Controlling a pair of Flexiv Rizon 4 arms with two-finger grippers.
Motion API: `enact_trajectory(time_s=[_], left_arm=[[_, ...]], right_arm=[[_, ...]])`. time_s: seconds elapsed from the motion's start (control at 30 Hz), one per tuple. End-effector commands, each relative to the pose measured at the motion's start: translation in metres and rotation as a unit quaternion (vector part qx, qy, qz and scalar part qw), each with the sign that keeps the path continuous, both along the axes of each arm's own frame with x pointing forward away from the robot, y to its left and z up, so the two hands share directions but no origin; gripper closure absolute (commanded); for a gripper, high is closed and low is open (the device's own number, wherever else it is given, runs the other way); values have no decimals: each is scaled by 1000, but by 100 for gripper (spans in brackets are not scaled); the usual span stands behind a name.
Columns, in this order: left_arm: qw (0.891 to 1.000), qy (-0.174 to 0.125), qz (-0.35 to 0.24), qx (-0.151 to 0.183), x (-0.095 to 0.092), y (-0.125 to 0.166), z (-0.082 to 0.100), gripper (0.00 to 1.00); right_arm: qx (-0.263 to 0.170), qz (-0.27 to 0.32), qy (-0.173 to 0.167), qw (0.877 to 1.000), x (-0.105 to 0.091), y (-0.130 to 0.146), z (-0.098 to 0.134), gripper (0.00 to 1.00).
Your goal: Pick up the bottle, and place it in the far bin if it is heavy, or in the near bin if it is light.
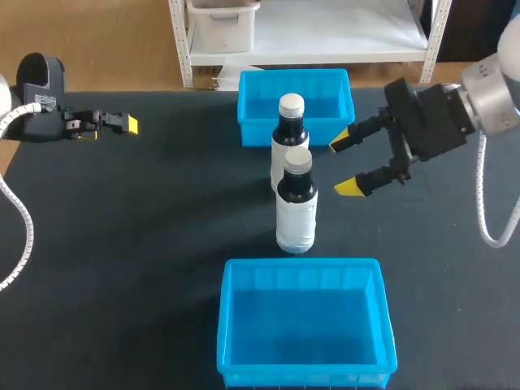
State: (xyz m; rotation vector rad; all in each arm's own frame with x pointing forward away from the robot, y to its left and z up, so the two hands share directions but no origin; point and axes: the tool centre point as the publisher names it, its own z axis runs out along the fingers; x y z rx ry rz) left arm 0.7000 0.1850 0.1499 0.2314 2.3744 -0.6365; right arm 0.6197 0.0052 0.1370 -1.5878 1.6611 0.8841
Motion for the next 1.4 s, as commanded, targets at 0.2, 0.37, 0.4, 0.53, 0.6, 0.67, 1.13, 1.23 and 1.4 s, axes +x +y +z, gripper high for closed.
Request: enact_trajectory(time_s=[0.2,0.37,0.4,0.53,0.6,0.67,1.13,1.23,1.4], left_arm=[[1000,0,0,0,0,0,0,0],[1000,0,0,0,0,0,0,0],[1000,0,0,0,0,0,0,0],[1000,0,0,0,0,0,0,0],[1000,0,0,0,0,0,0,0],[1000,0,0,0,0,0,0,0],[1000,0,0,0,0,0,0,0],[1000,0,0,0,0,0,0,0],[1000,0,0,0,0,0,0,0]], right_arm=[[5,15,4,1000,-4,19,0,0],[8,16,6,1000,-7,27,-1,0],[9,15,7,1000,-7,29,-1,0],[13,14,9,1000,-7,36,-4,0],[14,14,10,1000,-7,41,-6,0],[14,15,12,1000,-7,44,-8,0],[18,9,18,1000,-5,58,-12,0],[20,8,20,1000,-5,62,-13,0],[23,6,21,1000,-5,65,-14,0]])
